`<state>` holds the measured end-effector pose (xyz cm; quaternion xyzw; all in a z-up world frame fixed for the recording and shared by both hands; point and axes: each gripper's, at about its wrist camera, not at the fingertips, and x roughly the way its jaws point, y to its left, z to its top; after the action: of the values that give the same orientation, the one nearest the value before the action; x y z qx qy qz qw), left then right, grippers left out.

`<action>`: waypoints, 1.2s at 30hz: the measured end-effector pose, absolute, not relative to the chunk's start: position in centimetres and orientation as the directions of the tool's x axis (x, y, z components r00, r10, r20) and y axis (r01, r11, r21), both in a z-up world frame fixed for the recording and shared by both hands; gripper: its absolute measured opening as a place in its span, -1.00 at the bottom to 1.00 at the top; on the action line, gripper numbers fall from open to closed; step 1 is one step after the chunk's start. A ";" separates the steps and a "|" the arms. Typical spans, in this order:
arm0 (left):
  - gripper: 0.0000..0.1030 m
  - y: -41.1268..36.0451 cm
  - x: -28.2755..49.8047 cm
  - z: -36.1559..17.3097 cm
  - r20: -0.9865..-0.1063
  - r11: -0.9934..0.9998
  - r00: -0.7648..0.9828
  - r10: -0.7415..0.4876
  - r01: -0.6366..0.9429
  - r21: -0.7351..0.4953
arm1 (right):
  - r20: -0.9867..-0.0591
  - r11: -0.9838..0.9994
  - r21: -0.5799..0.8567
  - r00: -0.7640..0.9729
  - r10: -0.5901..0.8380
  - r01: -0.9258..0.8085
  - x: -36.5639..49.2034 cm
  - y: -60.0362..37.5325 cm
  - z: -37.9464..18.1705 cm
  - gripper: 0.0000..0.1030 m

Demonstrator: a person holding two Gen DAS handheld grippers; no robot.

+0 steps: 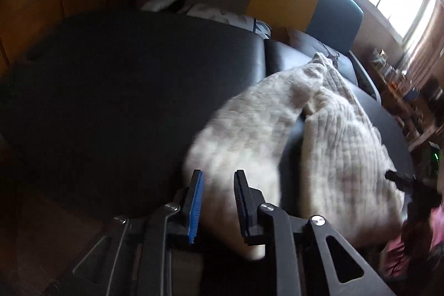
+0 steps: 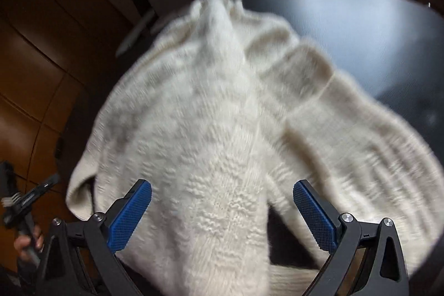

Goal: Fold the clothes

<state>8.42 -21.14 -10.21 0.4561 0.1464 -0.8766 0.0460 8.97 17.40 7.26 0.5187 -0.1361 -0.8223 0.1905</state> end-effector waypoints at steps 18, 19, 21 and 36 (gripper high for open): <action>-0.42 -15.7 7.8 -14.4 -0.824 -0.986 -0.543 -0.163 0.103 0.128 | -0.818 -0.916 0.319 -0.418 -0.397 0.245 3.2 21.7 -3.2 1.00; -0.47 -16.1 7.6 -14.2 -0.823 -0.987 -0.546 -0.159 0.113 0.116 | -0.818 -0.917 0.312 -0.420 -0.392 0.248 3.1 21.7 -3.2 1.00; -0.91 -16.9 7.2 -14.0 -0.820 -0.987 -0.552 -0.150 0.134 0.091 | -0.819 -0.920 0.299 -0.426 -0.384 0.254 3.0 21.6 -3.3 1.00; -0.50 -22.4 8.3 -7.9 -0.771 -0.975 -0.606 0.198 -0.037 -0.220 | -0.827 -0.933 0.259 -0.442 -0.347 0.249 0.4 22.8 -3.6 1.00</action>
<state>8.30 -22.39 -7.92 0.4390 0.0912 -0.8914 -0.0659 0.39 22.77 -3.61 0.4980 -0.0495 -0.8477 0.1757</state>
